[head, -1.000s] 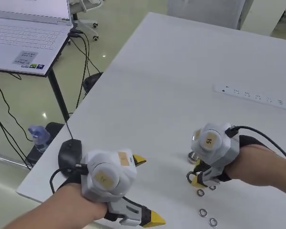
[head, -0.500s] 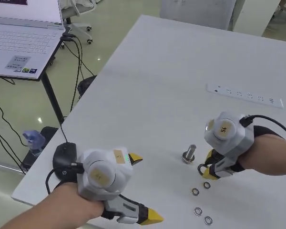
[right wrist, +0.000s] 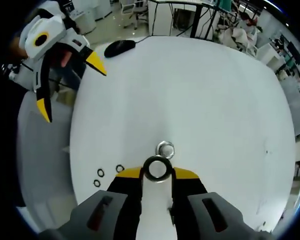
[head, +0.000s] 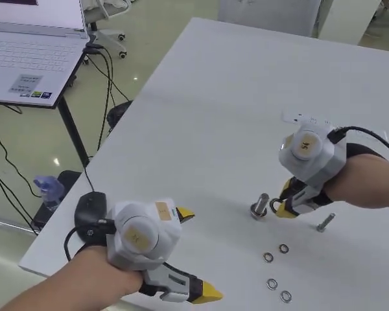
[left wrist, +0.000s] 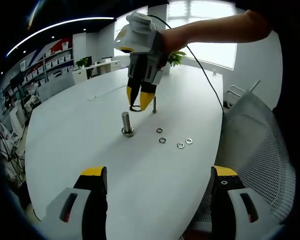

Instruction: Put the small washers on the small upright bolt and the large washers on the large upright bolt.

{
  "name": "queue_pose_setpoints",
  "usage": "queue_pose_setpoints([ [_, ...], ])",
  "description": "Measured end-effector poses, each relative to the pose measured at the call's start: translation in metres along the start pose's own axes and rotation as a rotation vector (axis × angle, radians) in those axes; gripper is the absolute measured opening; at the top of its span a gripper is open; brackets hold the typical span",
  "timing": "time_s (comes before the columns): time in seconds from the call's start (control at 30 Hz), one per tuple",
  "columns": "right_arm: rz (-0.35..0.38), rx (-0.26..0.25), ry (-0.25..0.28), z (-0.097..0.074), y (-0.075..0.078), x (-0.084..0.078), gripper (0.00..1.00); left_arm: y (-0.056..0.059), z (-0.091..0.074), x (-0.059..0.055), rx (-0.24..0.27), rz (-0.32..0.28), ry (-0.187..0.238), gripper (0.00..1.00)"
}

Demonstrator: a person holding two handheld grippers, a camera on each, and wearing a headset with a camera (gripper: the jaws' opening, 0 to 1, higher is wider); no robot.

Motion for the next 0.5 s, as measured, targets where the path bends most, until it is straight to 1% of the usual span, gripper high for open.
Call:
queue_pose_setpoints([
  [0.17,-0.004,-0.009,0.007,-0.003,0.004,0.01,0.21,-0.001,0.0,-0.001,0.0,0.002,-0.001,0.85],
  [0.33,-0.005,-0.012,0.004,-0.002,0.006,0.014,0.21,0.0,0.001,-0.001,-0.002,-0.001,-0.001,0.85],
  [0.5,-0.005,-0.004,-0.005,0.004,0.008,0.016,0.21,0.0,0.001,-0.003,-0.004,-0.002,-0.002,0.85],
])
Point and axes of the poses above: the centre of the closed fingertips' face, and the gripper's own axes: z roughly forward along the fingers, y roughly to its right, x roughly out of its top, the point moved 1 cm from there along -z, roughly backward along the fingers, and after that the axes turned 7 degrees about -z, right-handed, at the moved point
